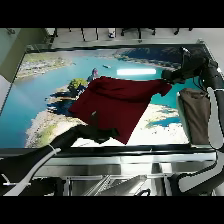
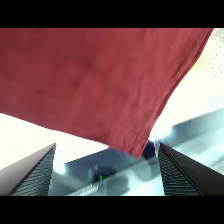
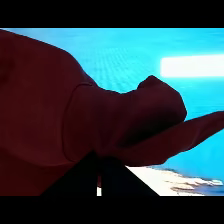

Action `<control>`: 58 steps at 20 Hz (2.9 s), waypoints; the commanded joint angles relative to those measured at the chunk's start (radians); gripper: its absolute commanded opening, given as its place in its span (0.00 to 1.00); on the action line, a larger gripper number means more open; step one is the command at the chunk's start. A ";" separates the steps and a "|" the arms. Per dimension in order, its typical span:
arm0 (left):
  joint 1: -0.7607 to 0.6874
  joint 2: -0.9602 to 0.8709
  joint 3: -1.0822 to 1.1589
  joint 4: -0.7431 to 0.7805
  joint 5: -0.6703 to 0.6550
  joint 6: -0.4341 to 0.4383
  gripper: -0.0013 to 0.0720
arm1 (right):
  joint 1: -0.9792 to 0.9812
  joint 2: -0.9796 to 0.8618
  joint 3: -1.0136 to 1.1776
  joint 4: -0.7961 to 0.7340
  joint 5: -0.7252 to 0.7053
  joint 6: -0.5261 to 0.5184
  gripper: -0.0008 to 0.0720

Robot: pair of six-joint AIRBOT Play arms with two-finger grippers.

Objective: Fold the shirts.

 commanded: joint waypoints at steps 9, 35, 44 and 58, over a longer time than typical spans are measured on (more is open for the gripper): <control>-0.082 -0.159 0.182 0.121 -0.090 -0.062 0.04 | -0.021 0.006 0.000 0.019 -0.113 -0.038 0.03; 0.860 0.430 -0.113 0.430 0.405 0.331 0.04 | 0.062 0.916 -1.058 0.177 -0.046 0.016 0.77; 0.860 0.430 -0.113 0.431 0.472 0.349 0.04 | 0.190 0.897 -1.008 0.069 -0.271 -0.254 0.84; 0.860 0.430 -0.113 0.431 0.504 0.349 0.04 | 0.685 0.658 -1.008 -0.468 0.187 -0.484 0.74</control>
